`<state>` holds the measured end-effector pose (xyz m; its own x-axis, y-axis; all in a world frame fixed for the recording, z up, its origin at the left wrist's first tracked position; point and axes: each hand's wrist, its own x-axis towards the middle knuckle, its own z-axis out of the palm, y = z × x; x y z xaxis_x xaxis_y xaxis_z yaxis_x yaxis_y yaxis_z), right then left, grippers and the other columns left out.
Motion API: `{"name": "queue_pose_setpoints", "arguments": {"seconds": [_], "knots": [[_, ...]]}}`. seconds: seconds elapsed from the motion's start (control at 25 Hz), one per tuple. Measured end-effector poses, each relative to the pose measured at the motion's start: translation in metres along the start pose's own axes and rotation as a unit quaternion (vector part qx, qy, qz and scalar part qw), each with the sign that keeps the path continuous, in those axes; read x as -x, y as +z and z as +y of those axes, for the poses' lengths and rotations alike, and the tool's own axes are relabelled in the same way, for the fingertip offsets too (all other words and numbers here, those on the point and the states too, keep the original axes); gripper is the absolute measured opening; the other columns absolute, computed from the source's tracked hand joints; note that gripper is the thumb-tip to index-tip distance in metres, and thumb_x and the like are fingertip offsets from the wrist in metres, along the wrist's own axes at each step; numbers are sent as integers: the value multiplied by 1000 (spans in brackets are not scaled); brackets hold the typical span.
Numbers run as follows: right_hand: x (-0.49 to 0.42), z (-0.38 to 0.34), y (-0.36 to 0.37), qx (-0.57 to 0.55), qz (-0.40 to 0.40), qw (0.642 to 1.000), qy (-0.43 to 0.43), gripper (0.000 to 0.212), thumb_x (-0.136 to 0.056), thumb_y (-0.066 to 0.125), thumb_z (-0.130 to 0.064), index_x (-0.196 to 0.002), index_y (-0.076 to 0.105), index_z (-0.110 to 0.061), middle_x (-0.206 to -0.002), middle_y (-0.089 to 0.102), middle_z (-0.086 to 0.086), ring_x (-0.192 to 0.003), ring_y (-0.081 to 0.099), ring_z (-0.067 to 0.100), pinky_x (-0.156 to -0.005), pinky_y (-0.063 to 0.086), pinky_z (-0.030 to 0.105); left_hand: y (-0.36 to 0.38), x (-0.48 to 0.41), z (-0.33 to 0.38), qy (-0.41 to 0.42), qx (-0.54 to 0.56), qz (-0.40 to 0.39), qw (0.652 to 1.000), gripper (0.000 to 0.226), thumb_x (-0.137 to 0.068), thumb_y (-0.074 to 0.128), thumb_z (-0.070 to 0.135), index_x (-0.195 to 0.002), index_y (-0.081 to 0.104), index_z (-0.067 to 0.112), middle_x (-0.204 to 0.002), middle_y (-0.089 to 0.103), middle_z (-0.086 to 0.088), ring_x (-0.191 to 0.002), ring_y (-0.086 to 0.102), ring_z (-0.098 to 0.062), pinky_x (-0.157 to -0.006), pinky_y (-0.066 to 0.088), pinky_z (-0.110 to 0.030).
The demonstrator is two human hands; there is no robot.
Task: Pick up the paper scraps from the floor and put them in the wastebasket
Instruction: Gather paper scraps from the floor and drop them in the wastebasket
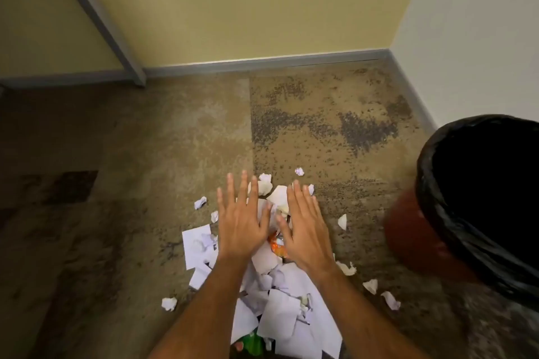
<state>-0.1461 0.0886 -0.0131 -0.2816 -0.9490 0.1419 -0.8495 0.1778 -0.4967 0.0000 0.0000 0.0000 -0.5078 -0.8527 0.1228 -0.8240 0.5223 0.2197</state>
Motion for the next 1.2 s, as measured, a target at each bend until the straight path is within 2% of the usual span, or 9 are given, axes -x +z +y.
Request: {"name": "queue_pose_setpoints", "arguments": {"seconds": [0.12, 0.32, 0.48, 0.6, 0.72, 0.8, 0.88, 1.0, 1.2], "knots": [[19, -9, 26, 18, -58, 998, 19, 72, -109, 28, -58, -172, 18, -26, -181, 1, 3, -168, -3, 24, -134, 11, 54, 9, 21, -14, -81, -11, -62, 995, 73, -105, 30, 60, -167, 34, 22, -179, 23, -11, -163, 20, -47, -125, 25, -72], [17, -9, 50, 6, -144, 989, -17, 72, -107, 43, -44, -171, 13, -37, -180, -13, -5, -167, -13, 22, -133, 13, 57, 22, 33, -28, -95, 10, -121, 988, 71, -103, 32, 59, -164, 40, 24, -176, 32, -6, -152, 44, -38, -121, 40, -59], [21, 4, 41, 70, -106, 992, -24, 82, -99, 51, -63, -171, 21, -35, -181, 0, 2, -168, -3, 30, -129, 10, 69, 18, 38, -34, -132, 53, -122, 982, 79, -99, 53, 63, -166, 35, 27, -176, 31, -3, -152, 43, -33, -115, 47, -50], [25, 14, 39, 104, -88, 990, 29, 92, -93, 47, -79, -171, 15, -40, -181, -6, 5, -167, -10, 33, -126, -3, 75, 11, 33, -34, -200, 107, -98, 969, 89, -92, 67, 65, -166, 34, 28, -170, 34, 1, -149, 43, -30, -103, 54, -50], [28, 17, 43, 98, -122, 985, 68, 92, -93, 43, -84, -170, 15, -43, -181, 3, 7, -167, -3, 35, -127, 8, 71, 11, 27, -36, -205, 147, -133, 958, 93, -88, 78, 58, -166, 37, 29, -159, 41, 0, -145, 48, -28, -106, 53, -49], [27, 11, 44, 115, -121, 985, 54, 83, -96, 50, -74, -167, 27, -39, -171, 35, 8, -157, 28, 37, -119, 27, 66, 15, 24, -37, -204, 179, -146, 951, 88, -88, 85, 42, -164, 43, 25, -153, 45, -3, -142, 51, -29, -111, 50, -46], [26, 2, 45, 118, -95, 987, 45, 73, -96, 65, -59, -160, 40, -36, -144, 58, 4, -129, 51, 32, -101, 42, 56, 18, 21, -35, -227, 217, -132, 940, 87, -84, 91, 28, -160, 50, 21, -147, 48, -6, -138, 53, -28, -114, 48, -42], [29, -9, 47, 70, -81, 993, 50, 67, -96, 74, -44, -155, 46, -34, -127, 58, 0, -112, 51, 27, -89, 51, 47, 18, 18, -35, -265, 269, -109, 919, 87, -77, 96, 14, -154, 57, 18, -140, 54, -8, -134, 54, -28, -112, 44, -35], [17, -9, 50, -99, -103, 987, 71, 49, -99, 75, -18, -143, 54, -27, -128, 53, -3, -117, 47, 20, -99, 51, 38, 12, 3, -39, -265, 305, -106, 909, 85, -70, 96, 0, -146, 64, 18, -141, 60, -9, -133, 57, -29, -105, 47, -31]]}}
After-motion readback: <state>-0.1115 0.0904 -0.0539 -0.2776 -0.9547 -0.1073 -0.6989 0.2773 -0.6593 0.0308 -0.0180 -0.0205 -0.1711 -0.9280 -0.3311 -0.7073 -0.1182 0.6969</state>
